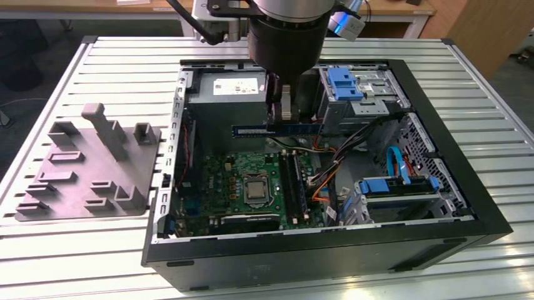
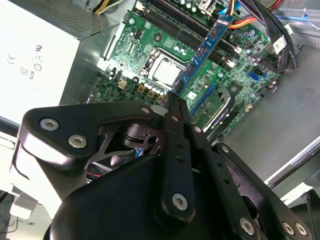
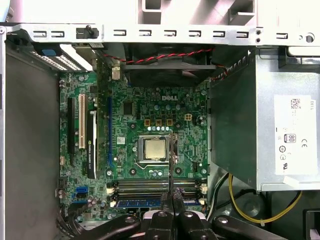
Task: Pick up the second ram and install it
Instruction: 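Insert the second ram into the second slot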
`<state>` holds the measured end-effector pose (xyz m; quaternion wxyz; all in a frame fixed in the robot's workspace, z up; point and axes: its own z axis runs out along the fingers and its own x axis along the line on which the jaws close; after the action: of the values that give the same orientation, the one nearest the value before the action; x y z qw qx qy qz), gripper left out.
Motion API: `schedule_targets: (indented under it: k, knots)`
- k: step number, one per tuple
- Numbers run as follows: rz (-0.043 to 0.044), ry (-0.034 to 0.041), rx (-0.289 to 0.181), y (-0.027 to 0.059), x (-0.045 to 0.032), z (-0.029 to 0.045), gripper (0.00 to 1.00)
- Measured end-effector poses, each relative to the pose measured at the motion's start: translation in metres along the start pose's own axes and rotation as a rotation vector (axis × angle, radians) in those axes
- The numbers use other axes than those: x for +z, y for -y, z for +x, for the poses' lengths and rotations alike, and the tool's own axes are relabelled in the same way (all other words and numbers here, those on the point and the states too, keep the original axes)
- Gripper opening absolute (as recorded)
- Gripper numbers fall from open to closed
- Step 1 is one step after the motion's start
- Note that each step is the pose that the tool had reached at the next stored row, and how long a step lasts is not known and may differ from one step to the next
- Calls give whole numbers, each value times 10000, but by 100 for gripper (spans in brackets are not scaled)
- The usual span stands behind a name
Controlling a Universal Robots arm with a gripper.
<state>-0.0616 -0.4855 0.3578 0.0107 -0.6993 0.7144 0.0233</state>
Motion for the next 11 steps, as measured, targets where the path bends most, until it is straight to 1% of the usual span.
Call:
schedule_targets:
  k: [9,11]
  knots:
    - [0,0,1,0,1,0,11]
    - [6,1,115,0,2,0,11]
